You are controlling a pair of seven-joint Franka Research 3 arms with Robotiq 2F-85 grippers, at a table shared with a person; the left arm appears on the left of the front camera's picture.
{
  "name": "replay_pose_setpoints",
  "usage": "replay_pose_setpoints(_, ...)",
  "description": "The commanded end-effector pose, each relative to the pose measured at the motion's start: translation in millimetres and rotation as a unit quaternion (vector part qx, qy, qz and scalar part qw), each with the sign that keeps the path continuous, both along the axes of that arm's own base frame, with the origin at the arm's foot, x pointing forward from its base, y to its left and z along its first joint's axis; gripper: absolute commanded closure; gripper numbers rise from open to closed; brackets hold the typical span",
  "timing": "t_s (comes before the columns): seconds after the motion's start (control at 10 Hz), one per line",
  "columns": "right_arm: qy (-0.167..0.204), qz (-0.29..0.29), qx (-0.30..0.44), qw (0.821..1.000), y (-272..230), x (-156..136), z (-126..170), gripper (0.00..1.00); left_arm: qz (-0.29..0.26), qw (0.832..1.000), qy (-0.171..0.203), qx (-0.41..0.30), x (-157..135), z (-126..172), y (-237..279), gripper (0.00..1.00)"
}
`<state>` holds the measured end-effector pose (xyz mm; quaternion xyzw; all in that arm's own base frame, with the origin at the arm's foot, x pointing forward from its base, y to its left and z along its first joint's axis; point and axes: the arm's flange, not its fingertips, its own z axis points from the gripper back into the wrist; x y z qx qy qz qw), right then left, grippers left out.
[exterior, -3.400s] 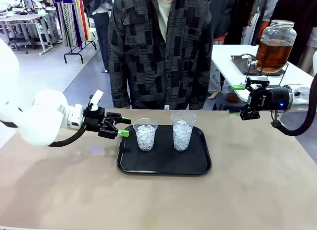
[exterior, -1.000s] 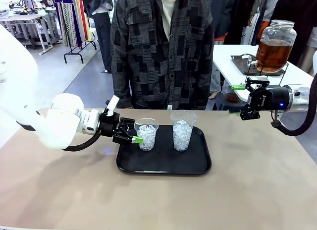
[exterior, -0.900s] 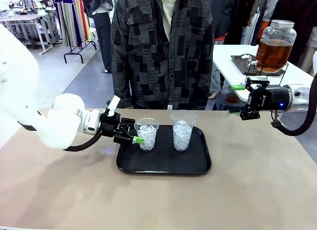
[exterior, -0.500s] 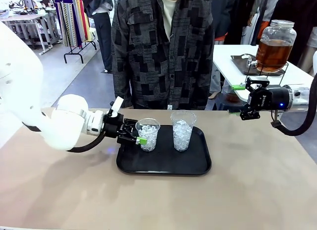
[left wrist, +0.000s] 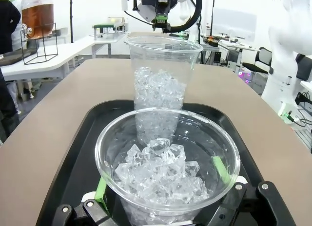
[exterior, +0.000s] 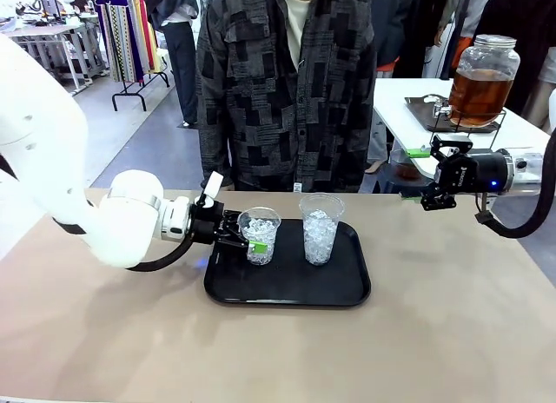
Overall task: Pour the drink into the iced cup.
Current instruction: Pick up the iced cup indicated by the human and present it to them.
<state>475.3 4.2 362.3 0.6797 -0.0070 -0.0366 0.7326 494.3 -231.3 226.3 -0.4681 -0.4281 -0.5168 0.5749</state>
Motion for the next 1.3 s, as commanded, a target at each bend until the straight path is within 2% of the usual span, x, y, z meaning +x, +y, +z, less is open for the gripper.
replay_pose_setpoints(0.0, -0.003, 0.0, -0.001, 1.0, 0.6, 0.1, 1.5, 0.0, 0.007, 1.0, -0.018, -0.011, -1.2, -2.5, -7.1, 0.0)
replay_pose_setpoints(0.1, -0.003, 0.0, -0.001, 1.0, 0.6, 0.1, 1.5, 0.0, -0.006, 1.0, -0.011, -0.013, -2.0, -2.8, -7.8, 0.0)
replay_pose_setpoints(0.2, -0.003, 0.0, -0.001, 1.0, 0.6, 0.1, 1.5, 0.0, -0.002, 1.0, -0.019, -0.005, -2.3, -3.7, -8.7, 0.2)
replay_pose_setpoints(0.6, -0.003, 0.0, -0.001, 1.0, 0.6, 0.1, 1.5, 0.0, 0.012, 0.999, -0.02, -0.025, -1.1, -1.7, -5.7, 0.2)
replay_pose_setpoints(0.8, -0.003, 0.0, -0.001, 1.0, 0.6, 0.1, 1.5, 0.0, 0.038, 0.998, -0.025, -0.046, 1.9, 4.2, -2.8, 0.2)
replay_pose_setpoints(0.9, -0.003, 0.0, -0.001, 1.0, 0.6, 0.1, 1.5, 0.0, 0.057, 0.996, -0.027, -0.061, 7.9, 19.9, 0.5, 0.2)
replay_pose_setpoints(1.2, -0.003, 0.0, -0.001, 1.0, 0.6, 0.1, 1.5, 0.0, 0.053, 0.995, -0.072, -0.046, 33.7, 97.3, -0.3, 0.2)
